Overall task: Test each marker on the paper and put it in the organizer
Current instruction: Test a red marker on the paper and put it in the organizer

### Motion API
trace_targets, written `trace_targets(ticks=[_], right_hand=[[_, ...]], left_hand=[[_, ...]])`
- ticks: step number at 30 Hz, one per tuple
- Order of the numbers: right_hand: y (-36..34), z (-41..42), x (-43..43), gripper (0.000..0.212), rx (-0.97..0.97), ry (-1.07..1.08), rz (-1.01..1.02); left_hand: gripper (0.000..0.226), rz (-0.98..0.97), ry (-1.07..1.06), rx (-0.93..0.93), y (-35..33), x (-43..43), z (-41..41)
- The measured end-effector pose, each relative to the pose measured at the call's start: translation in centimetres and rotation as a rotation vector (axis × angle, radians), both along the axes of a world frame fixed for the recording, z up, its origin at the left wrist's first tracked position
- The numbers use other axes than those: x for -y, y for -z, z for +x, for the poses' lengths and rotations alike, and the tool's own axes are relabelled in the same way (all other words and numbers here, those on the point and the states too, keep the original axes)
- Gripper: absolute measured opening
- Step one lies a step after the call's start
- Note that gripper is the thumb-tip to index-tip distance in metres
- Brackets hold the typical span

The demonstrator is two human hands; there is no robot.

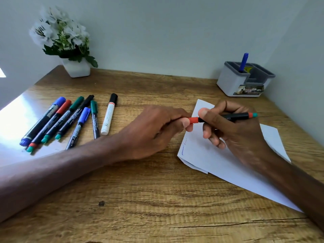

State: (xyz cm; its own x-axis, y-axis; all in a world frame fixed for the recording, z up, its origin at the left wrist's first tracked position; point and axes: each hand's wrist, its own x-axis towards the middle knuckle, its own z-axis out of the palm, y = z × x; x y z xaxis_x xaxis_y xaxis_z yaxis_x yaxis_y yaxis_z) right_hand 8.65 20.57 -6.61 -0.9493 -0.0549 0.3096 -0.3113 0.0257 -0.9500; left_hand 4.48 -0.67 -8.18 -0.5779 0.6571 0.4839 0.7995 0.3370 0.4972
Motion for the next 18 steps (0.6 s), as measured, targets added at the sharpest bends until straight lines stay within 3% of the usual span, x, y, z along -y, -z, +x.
trace_targets(ticks=[13,18], right_hand=[[-0.5,0.0,-1.1,0.017,-0.097,-0.057,0.007],[-1.4,-0.6,-2.8,0.037,-0.036,0.035,-0.049]], left_hand=[[0.024,0.073,-0.011,-0.004,-0.8,-1.2,0.3],[0.017,0.342,-0.161,0.089,-1.7,-1.1,0.1]])
